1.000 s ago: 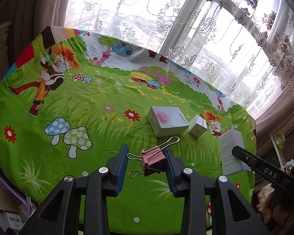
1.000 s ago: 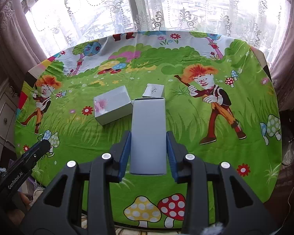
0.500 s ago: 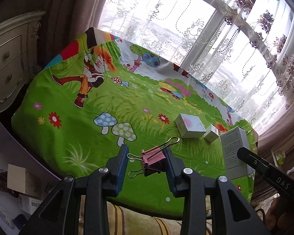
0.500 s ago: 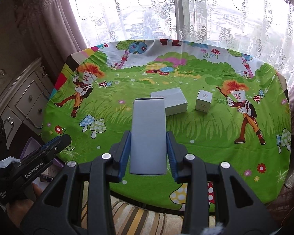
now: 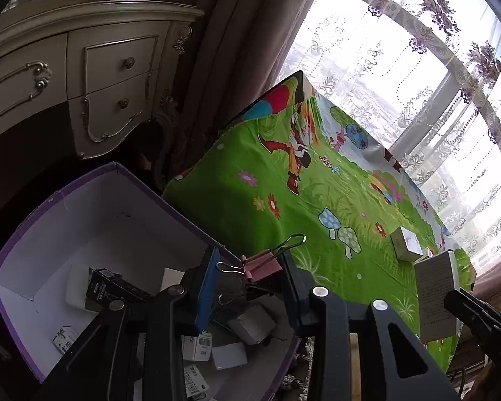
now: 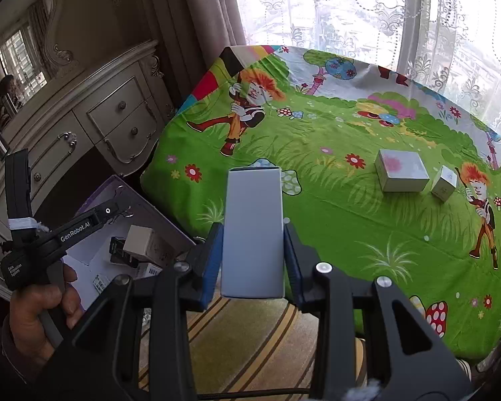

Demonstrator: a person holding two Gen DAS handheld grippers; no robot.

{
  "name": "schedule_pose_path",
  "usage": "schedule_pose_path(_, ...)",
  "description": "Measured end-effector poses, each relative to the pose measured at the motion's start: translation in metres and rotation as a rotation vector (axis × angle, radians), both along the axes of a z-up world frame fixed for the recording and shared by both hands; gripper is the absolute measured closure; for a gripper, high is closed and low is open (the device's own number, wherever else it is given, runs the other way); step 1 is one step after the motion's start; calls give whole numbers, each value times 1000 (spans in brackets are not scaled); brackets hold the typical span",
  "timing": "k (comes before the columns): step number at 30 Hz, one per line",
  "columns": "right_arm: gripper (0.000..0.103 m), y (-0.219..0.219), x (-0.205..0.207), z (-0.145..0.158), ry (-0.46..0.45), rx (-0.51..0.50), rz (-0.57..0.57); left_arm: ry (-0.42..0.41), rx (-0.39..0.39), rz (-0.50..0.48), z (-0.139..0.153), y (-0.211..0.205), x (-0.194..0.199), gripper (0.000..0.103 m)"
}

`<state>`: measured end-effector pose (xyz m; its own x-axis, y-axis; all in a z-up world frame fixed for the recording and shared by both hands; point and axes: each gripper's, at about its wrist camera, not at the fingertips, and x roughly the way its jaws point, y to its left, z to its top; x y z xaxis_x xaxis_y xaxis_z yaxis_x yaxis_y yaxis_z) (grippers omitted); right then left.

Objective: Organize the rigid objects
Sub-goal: 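Carry the clip and white box to the purple box and release both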

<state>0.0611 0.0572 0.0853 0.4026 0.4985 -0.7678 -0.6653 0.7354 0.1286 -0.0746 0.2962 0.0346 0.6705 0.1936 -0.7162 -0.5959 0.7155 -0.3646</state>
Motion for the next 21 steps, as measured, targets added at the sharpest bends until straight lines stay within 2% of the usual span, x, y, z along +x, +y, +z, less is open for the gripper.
schedule_pose_path(9, 63, 70, -63, -14, 35, -47, 239, 36, -15, 137, -18, 51, -49, 66)
schedule_pose_path(15, 63, 107, -105, -33, 50, -103, 397, 57, -38, 166, -31, 62, -60, 66)
schedule_pose_path(21, 63, 124, -130, -53, 63, -160, 495, 68, -53, 174, -39, 65, -61, 66)
